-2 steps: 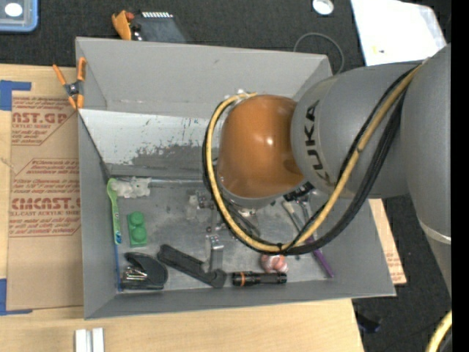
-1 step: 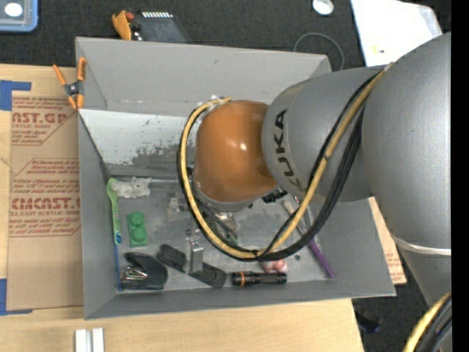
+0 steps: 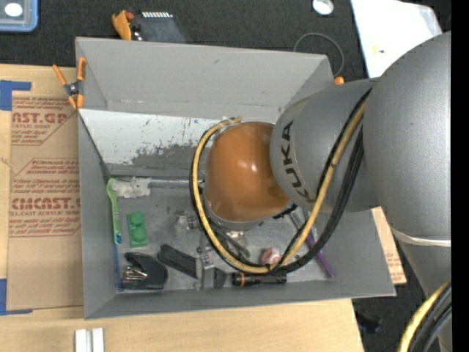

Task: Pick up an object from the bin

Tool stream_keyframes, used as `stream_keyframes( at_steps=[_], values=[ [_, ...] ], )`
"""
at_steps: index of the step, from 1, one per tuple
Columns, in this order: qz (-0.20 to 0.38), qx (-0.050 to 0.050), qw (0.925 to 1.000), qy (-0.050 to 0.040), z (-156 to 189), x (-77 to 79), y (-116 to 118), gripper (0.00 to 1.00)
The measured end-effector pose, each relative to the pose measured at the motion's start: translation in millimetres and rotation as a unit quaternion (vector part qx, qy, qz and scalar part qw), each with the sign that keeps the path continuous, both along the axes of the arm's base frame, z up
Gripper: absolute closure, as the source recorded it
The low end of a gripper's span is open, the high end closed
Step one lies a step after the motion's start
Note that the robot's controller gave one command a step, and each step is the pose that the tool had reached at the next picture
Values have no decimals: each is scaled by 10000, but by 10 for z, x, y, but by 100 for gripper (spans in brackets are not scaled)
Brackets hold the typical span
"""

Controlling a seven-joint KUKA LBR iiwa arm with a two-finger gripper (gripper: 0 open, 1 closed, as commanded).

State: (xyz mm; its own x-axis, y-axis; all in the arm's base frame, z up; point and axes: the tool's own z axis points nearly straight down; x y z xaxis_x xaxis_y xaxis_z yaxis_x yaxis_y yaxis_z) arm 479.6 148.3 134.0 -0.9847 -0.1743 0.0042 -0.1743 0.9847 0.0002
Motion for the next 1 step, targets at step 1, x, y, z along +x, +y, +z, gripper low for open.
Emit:
stream_keyframes(
  at_steps=[1],
  values=[
    [-478, 37, 9988, -107, -664, 37, -114, 0]
  ],
)
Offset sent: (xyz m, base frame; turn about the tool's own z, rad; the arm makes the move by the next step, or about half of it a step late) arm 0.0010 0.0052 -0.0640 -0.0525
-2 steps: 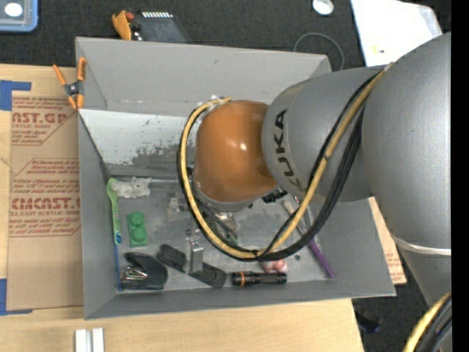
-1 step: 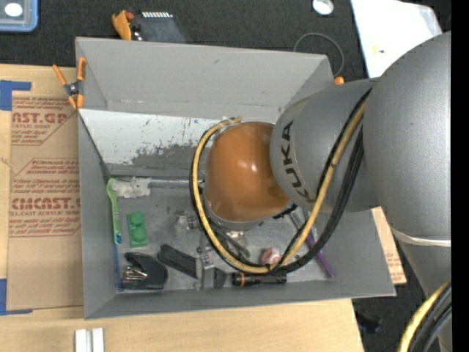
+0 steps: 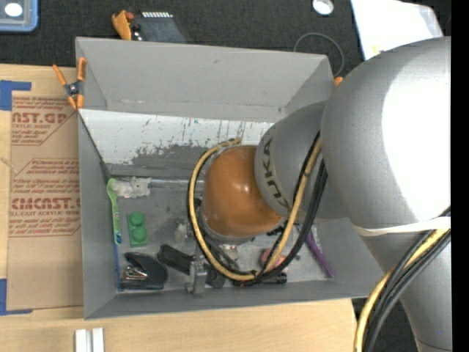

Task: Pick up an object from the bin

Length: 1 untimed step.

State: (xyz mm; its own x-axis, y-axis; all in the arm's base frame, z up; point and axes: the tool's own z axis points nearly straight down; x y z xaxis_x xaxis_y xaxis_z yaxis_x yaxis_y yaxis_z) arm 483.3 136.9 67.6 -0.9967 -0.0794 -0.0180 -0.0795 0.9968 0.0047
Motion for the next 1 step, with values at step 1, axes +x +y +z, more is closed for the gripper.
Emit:
stream_keyframes(
  at_steps=[1],
  values=[
    [737, -12, 9973, 25, 25, -23, 172, 100]
  ],
)
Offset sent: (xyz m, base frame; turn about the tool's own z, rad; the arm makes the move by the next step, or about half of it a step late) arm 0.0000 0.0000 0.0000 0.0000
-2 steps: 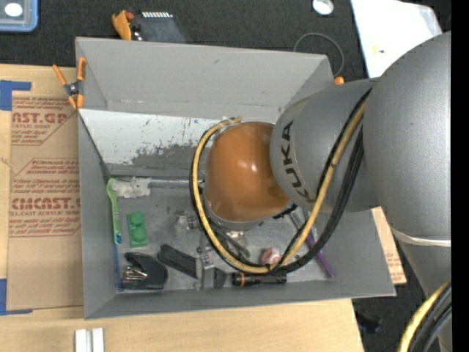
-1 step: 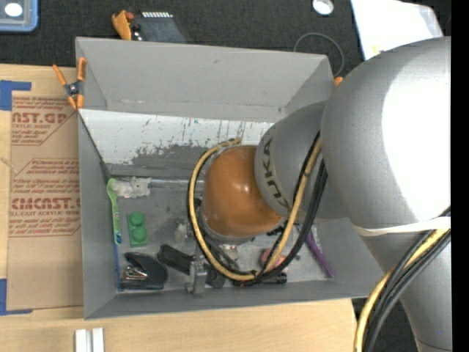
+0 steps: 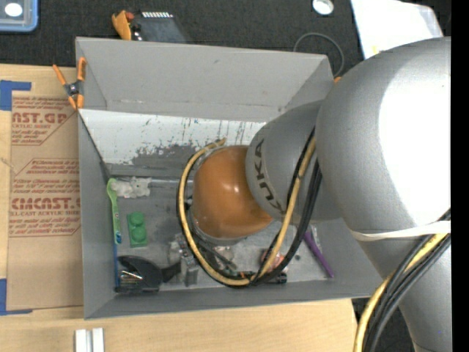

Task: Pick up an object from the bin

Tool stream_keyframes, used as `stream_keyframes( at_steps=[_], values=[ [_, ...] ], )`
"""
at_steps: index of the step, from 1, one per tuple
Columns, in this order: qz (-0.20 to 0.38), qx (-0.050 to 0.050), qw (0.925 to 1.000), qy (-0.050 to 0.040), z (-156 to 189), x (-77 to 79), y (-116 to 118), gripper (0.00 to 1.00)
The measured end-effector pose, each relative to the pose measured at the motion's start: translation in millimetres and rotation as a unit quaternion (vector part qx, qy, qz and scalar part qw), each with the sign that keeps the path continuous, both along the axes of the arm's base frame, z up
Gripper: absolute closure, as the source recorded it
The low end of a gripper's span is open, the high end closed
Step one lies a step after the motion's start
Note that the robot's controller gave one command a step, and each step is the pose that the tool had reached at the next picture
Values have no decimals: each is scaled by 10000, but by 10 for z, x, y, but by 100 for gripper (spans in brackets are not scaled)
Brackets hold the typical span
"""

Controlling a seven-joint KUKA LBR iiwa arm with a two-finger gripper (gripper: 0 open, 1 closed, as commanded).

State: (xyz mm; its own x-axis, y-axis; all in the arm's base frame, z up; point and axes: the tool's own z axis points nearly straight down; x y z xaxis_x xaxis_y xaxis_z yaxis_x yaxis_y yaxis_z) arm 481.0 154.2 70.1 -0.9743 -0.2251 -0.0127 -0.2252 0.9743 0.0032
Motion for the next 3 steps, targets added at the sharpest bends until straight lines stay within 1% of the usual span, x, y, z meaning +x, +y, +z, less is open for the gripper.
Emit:
stream_keyframes(
  at_steps=[3],
  values=[
    [-2, 2, 10000, 5, 70, -5, 1, 100]
  ],
)
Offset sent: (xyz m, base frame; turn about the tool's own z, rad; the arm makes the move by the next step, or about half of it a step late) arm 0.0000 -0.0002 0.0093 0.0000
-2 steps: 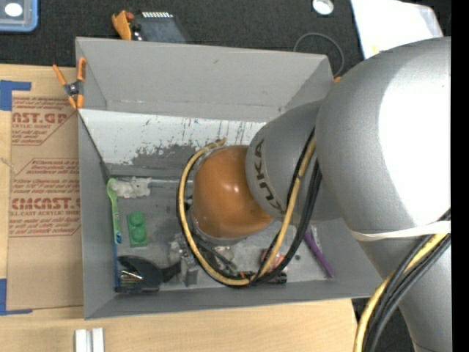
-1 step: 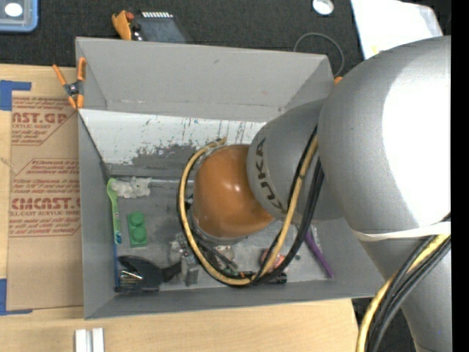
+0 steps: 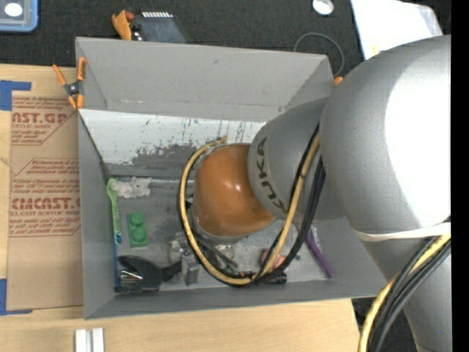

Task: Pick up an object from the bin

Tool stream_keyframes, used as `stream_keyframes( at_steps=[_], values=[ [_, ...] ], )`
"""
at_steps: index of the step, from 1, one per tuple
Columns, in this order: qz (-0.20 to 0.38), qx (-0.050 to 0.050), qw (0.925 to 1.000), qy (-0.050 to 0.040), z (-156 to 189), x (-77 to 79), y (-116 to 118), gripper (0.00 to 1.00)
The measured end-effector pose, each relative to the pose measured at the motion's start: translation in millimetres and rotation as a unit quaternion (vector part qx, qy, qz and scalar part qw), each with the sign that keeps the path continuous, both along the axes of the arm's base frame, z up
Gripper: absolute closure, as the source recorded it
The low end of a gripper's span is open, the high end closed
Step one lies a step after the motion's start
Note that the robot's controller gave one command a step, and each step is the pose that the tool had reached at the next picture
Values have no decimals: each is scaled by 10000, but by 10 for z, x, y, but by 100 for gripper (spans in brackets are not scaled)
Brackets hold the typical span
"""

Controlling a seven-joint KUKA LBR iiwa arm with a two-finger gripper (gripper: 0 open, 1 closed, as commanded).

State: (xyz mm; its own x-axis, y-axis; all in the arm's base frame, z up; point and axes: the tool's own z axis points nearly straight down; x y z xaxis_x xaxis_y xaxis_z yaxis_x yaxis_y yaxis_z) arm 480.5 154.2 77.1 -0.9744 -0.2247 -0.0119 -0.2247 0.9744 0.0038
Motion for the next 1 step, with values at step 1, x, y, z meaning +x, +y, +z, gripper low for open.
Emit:
stream_keyframes(
  at_steps=[1],
  values=[
    [0, -20, 10000, 57, 258, -33, -9, 100]
  ],
)
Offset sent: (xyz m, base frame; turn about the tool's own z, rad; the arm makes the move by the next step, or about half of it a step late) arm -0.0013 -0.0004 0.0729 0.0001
